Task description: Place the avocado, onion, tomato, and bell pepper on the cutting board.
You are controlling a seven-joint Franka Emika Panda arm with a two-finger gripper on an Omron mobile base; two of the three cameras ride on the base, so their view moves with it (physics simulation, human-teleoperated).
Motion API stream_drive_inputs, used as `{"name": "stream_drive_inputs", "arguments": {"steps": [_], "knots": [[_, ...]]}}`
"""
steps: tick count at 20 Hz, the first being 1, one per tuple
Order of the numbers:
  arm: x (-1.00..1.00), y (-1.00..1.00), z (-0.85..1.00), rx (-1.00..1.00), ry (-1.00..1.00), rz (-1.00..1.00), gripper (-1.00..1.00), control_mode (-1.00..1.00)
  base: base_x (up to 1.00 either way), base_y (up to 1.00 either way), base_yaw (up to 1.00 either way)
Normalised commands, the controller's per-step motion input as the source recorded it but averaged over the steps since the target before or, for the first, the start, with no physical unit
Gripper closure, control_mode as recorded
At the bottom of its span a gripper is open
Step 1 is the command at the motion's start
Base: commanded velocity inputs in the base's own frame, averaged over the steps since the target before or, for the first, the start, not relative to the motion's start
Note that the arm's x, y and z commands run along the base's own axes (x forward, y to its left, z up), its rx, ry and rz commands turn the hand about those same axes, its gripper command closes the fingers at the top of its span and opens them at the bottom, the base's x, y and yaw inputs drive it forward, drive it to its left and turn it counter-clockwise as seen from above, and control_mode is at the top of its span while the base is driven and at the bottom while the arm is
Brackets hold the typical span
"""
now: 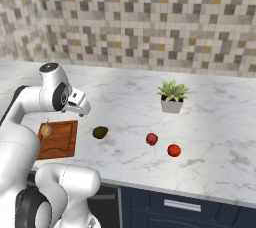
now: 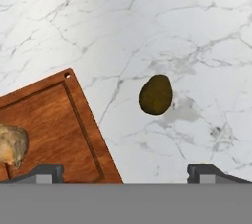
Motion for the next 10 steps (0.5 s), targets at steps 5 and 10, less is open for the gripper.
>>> {"name": "stream_drive_inputs", "arguments": {"steps": [5, 10], "knots": [[0.00, -0.45, 0.00, 0.00, 0.00, -0.04, -1.00, -1.00, 0.00, 0.00, 0.00], [0.00, -0.36, 0.00, 0.00, 0.00, -0.04, -1.00, -1.00, 0.00, 0.00, 0.00]]}}
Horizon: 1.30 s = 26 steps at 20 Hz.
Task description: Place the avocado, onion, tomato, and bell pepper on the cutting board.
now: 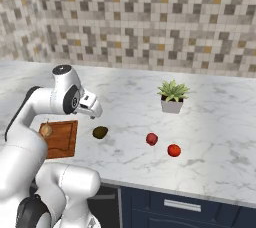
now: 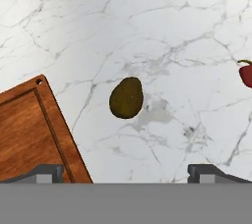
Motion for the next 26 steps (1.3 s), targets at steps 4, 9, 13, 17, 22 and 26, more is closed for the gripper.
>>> {"name": "stream_drive_inputs", "arguments": {"steps": [4, 9, 13, 17, 22, 26], "knots": [[0.02, -0.15, -0.02, 0.00, 0.03, -0.01, -1.00, -1.00, 0.00, 0.00, 0.00], [0.20, -0.04, -0.11, 0.00, 0.08, 0.00, -1.00, -1.00, 0.00, 0.00, 0.00], [0.19, -0.01, -0.14, 0.00, 0.06, 0.00, -1.00, -1.00, 0.00, 0.00, 0.00], [0.18, -0.09, -0.14, 0.00, 0.04, 0.00, -1.00, -1.00, 0.00, 0.00, 0.00], [0.22, -0.03, -0.21, 0.00, 0.06, 0.00, -1.00, -1.00, 0.00, 0.00, 0.00], [0.15, -0.01, -0.23, 0.00, 0.04, 0.00, -1.00, -1.00, 0.00, 0.00, 0.00]]}}
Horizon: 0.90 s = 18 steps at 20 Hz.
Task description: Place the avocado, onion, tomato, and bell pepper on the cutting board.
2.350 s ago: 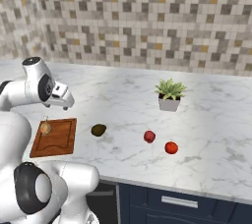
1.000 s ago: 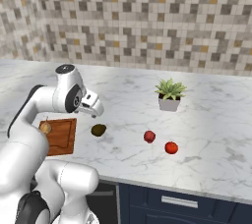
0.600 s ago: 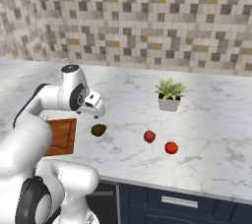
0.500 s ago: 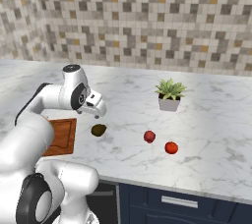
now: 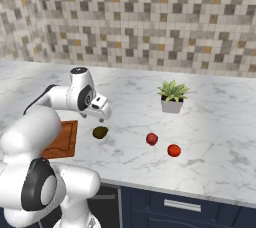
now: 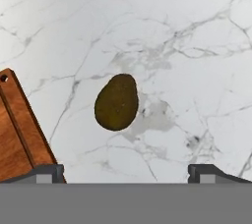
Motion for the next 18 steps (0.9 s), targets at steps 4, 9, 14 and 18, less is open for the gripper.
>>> {"name": "stream_drive_inputs", "arguments": {"steps": [4, 9, 14, 18], "knots": [[0.19, 0.00, -0.24, 0.00, 0.04, 0.00, -1.00, -1.00, 0.00, 0.00, 0.00], [0.12, 0.00, -0.23, 0.00, 0.04, 0.00, -1.00, -1.00, 0.00, 0.00, 0.00], [0.17, 0.00, -0.24, 0.00, 0.06, 0.00, -1.00, -1.00, 0.00, 0.00, 0.00], [0.28, 0.00, -0.27, 0.00, 0.08, 0.00, -1.00, -1.00, 0.00, 0.00, 0.00]]}}
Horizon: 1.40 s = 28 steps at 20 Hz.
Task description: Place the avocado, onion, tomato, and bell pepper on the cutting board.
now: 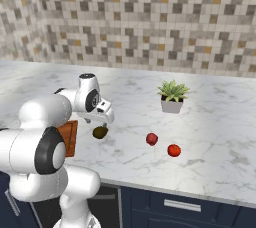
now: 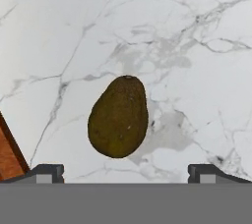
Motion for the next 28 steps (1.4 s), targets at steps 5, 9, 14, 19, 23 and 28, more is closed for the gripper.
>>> {"name": "stream_drive_inputs", "arguments": {"steps": [5, 9, 14, 19, 23, 28], "knots": [[0.18, 0.00, -0.25, 0.00, 0.05, 0.00, -1.00, -1.00, 0.00, 0.00, 0.00], [0.00, 0.00, -0.23, 0.00, 0.02, 0.00, -1.00, -1.00, 0.00, 0.00, 0.00], [0.00, 0.00, -0.32, 0.00, 0.04, 0.00, -1.00, -1.00, 0.00, 0.00, 0.00], [0.00, 0.00, -0.34, 0.00, 0.06, -0.01, -1.00, -1.00, 0.00, 0.00, 0.00], [0.01, 0.00, -0.39, 0.00, 0.08, -0.01, -1.00, -1.00, 0.00, 0.00, 0.00], [0.03, 0.00, -0.36, 0.00, 0.09, -0.02, 1.00, -1.00, 0.00, 0.00, 0.00]]}}
